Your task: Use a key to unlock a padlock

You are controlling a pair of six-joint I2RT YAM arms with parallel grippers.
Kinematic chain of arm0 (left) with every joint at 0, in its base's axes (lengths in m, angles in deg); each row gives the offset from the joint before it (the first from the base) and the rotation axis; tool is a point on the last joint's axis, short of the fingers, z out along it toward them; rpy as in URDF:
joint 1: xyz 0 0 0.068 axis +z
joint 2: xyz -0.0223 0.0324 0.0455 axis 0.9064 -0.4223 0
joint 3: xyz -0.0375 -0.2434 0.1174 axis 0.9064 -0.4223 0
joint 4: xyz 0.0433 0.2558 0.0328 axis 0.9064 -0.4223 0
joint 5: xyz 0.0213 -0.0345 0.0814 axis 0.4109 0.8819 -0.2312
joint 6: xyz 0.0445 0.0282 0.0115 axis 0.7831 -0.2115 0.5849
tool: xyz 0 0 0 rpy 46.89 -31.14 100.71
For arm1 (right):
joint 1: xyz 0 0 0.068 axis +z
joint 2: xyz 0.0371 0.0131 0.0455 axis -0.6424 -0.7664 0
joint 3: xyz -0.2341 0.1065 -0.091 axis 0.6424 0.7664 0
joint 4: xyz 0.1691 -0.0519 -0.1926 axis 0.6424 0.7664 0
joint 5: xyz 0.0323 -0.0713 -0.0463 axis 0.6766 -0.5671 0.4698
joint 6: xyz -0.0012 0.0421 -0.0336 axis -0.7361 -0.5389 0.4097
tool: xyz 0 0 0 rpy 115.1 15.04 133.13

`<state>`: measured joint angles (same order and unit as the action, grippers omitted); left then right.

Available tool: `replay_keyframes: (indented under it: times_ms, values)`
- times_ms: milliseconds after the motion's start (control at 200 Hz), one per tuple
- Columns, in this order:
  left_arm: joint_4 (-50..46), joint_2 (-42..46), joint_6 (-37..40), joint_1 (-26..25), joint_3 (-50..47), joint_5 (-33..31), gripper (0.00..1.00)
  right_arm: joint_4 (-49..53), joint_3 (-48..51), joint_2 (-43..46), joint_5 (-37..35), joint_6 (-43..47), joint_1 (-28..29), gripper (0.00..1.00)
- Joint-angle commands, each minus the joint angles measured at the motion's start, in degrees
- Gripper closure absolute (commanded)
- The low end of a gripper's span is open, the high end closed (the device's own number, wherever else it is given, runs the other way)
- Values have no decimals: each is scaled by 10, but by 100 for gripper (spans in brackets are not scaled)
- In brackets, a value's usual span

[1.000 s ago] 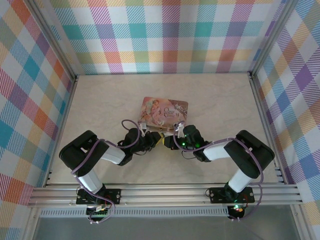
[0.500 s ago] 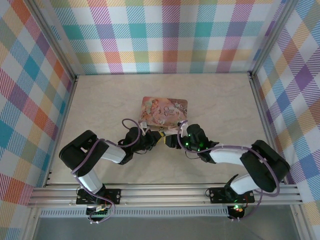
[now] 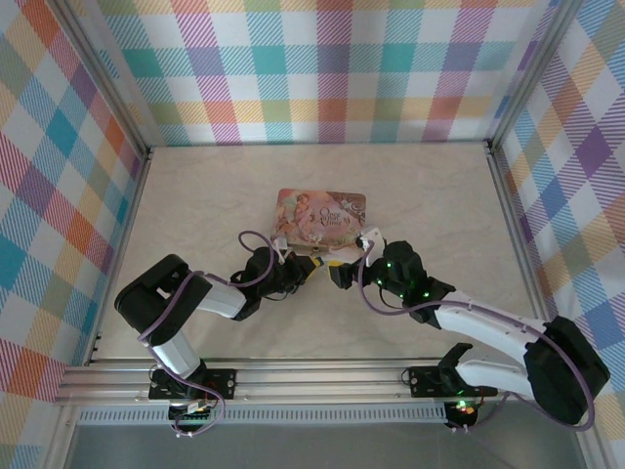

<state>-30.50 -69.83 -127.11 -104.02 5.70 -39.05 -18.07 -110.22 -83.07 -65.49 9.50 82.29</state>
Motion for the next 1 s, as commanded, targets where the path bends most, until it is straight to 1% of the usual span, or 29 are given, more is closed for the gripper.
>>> replay_keyframes:
  times_ms: [0, 75, 155, 225, 345, 480, 710, 835, 995]
  values:
    - [-13, 12, 3, -4, 10, -19, 96, 0, 12, 17, -26, 129, -3, 0]
    - [-14, 13, 2, -4, 11, -19, 96, -17, 21, 26, -43, 153, -3, 0]
    - [-18, 14, 2, -5, 11, -21, 96, -39, 34, 34, -28, 192, -3, 0]
    - [-21, 15, 1, -5, 11, -21, 97, -28, 34, 35, -14, 222, -2, 0]
    - [-23, 15, -1, -6, 12, -24, 96, -13, 30, 32, -33, 255, -1, 0]
    - [-25, 15, -3, -7, 15, -25, 97, -13, 34, 27, -32, 307, 2, 0]
    - [-30, 15, -3, -8, 15, -29, 96, -17, 34, -1, -54, 369, 21, 0]
    - [-33, 15, -4, -9, 18, -30, 96, 1, 25, -24, -69, 388, 35, 0]
    - [-38, 16, -4, -10, 20, -32, 97, -6, 22, -53, -84, 418, 58, 0]
